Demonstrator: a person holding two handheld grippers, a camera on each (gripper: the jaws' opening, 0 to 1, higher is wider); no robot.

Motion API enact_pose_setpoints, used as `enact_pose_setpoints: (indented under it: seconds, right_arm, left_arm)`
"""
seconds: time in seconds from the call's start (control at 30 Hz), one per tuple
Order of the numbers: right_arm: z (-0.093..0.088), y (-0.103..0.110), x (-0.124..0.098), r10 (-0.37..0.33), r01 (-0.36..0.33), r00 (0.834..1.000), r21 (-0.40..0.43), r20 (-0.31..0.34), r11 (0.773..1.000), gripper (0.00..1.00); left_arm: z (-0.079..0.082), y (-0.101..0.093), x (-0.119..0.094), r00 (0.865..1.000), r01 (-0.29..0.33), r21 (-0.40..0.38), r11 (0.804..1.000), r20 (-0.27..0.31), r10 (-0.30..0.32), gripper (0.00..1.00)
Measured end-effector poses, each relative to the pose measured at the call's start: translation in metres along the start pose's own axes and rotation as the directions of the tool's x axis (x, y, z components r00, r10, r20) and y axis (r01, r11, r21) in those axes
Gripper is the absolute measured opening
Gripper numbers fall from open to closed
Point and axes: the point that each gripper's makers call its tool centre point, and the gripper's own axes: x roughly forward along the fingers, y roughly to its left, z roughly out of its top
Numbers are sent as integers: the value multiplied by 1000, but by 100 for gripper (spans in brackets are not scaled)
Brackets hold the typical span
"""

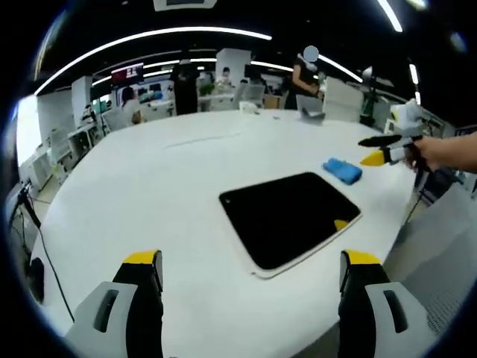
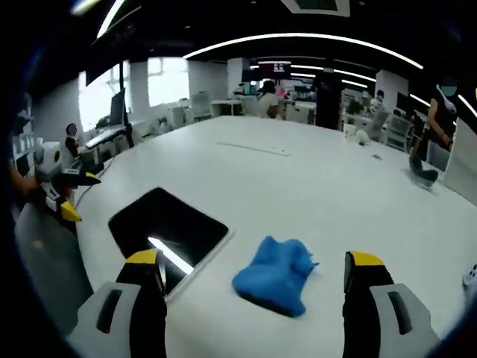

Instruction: Wipe the mirror surface with the cleaning cloth until all visible marks leave the cleaned area.

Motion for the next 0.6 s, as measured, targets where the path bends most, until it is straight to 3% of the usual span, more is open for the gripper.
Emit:
enact_pose_setpoints:
  seconds: [0.07,0.2,0.3,0.43,0.53,0.6]
  right_arm:
    - [-5,5,-5,6,-6,1000,9,-4,1000,100]
    - [-11,14,-15,14,-14,1000,13,-6,1000,100]
    - [-17,14,-21,18,-18,1000,23,-11,1000,100]
    - [-25,11,-32,-8,9,1000,60,-19,998,100]
    - [-31,11,-38,-37,40,998,74,-42,996,100]
    - [-35,15,-40,-20,24,998,65,-59,998,100]
  left_arm:
    - [10,-2,-4,999,-6,31,999,39,5,99]
    - [8,-6,-2,1000,17,34,999,26,-17,99]
    - [14,-4,-4,998,3,59,998,57,-6,99]
    - [12,-5,-3,998,20,20,1000,55,-21,99]
    - [18,1,-7,996,-7,6,1000,86,6,99]
    - [18,1,-7,996,-4,-3,1000,91,5,99]
